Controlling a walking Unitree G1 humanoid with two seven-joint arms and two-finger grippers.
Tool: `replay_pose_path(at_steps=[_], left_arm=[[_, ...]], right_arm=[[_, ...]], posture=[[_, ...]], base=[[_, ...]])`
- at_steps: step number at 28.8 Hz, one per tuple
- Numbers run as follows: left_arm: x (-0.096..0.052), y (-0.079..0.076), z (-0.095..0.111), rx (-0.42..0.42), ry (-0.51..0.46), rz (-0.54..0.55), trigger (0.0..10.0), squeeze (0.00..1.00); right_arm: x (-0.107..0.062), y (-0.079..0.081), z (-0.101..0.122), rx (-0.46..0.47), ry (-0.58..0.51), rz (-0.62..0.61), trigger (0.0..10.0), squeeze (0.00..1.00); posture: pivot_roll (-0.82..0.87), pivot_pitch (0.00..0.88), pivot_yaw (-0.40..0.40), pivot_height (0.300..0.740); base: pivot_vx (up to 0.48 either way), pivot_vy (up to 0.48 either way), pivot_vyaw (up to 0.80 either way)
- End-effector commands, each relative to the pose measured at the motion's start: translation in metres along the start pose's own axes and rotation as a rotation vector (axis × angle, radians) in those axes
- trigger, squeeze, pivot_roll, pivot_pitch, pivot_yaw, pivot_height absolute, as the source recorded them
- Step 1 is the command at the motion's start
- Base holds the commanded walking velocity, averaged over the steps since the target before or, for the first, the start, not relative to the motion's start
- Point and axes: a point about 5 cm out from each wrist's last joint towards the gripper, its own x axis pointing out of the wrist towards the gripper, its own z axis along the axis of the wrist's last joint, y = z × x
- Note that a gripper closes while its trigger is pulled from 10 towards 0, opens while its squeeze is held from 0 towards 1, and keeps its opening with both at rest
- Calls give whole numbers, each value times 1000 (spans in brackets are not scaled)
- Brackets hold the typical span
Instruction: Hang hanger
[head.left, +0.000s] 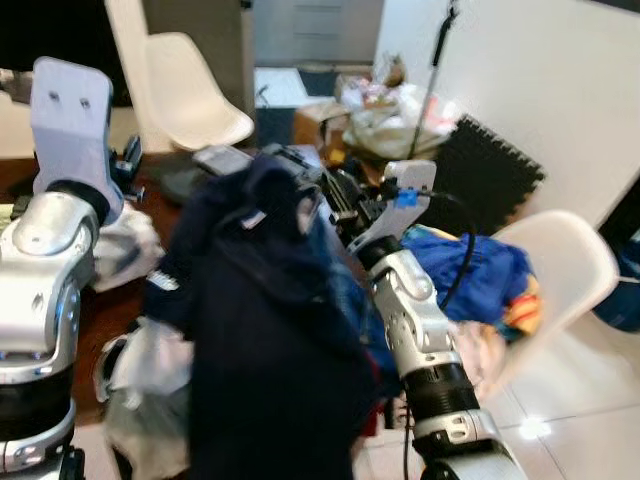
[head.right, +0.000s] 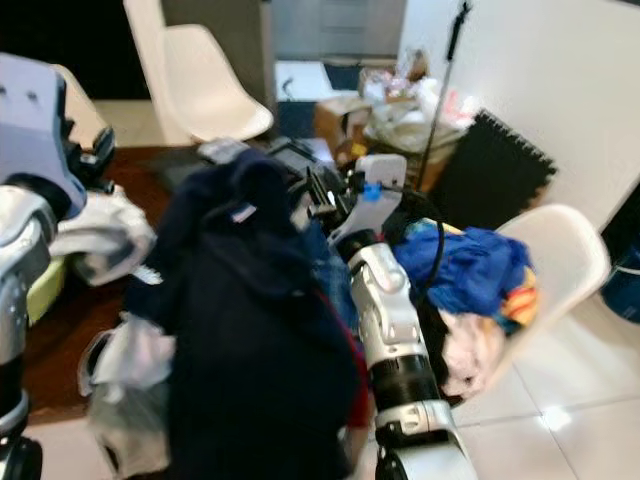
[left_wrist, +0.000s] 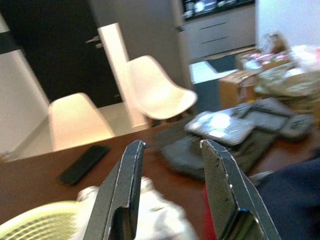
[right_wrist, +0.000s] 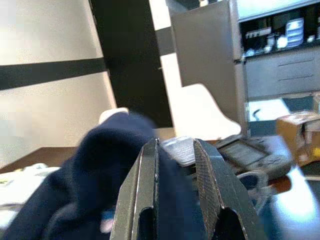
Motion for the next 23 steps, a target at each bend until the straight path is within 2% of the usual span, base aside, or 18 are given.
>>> replay_pose_path(at_steps=[1,23], left_arm=[[1,2,0,1,7,3,10000,0],[0,5,-2,4,13,-1,10000,0]], right_arm=[[0,-1,1,9,-5,-4,10000,0],[-1,1,-3,16,8,-2,10000,0]], posture=[[144,0,-58,740],[146,0,-57,740]], base=[[0,356,0],[0,352,0]])
